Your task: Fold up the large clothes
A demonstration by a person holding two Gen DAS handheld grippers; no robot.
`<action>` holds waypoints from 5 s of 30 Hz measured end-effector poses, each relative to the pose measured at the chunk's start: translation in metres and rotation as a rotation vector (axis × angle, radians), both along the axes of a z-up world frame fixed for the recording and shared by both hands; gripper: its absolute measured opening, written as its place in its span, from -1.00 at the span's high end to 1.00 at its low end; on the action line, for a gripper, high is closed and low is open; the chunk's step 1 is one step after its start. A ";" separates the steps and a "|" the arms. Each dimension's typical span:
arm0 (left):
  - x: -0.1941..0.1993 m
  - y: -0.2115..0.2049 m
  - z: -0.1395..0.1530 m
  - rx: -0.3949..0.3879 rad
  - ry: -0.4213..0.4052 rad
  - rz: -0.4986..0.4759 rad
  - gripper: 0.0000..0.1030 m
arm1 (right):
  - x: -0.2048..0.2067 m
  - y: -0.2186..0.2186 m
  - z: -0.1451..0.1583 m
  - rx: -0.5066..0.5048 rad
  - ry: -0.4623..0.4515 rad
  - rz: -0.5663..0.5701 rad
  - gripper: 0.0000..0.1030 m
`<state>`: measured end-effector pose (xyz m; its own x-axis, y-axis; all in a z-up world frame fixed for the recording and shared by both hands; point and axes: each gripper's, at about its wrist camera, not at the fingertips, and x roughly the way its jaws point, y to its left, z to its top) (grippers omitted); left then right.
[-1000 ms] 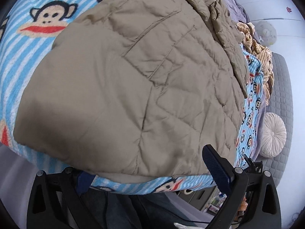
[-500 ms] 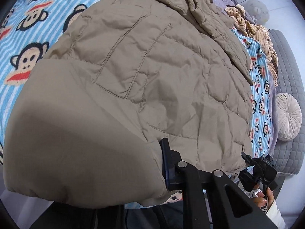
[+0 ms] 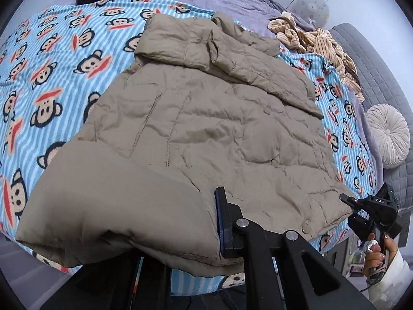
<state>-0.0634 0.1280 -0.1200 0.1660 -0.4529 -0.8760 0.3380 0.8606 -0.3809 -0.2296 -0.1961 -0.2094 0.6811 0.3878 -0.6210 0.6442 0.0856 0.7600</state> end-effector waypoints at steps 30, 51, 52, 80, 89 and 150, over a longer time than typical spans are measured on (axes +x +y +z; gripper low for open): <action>0.249 -0.101 0.114 -0.031 -0.246 0.101 0.73 | 0.267 -0.123 0.175 -0.485 -0.281 0.324 0.85; 0.361 -0.180 -0.071 0.164 -0.190 0.098 0.73 | 0.401 -0.166 -0.004 -0.336 -0.051 0.243 0.85; 0.360 -0.180 -0.069 0.166 -0.194 0.098 0.72 | 0.403 -0.166 -0.006 -0.336 -0.050 0.244 0.85; 0.349 -0.256 -0.081 0.168 -0.307 -0.066 -0.36 | 0.445 -0.069 -0.001 -0.626 -0.118 0.638 0.73; 0.392 -0.169 -0.079 0.349 -0.369 0.065 -0.36 | 0.420 -0.140 0.021 -0.756 0.024 0.571 0.87; 0.195 -0.113 -0.053 0.371 -0.098 0.084 -1.00 | 0.205 -0.069 0.022 -0.393 0.057 0.272 -0.57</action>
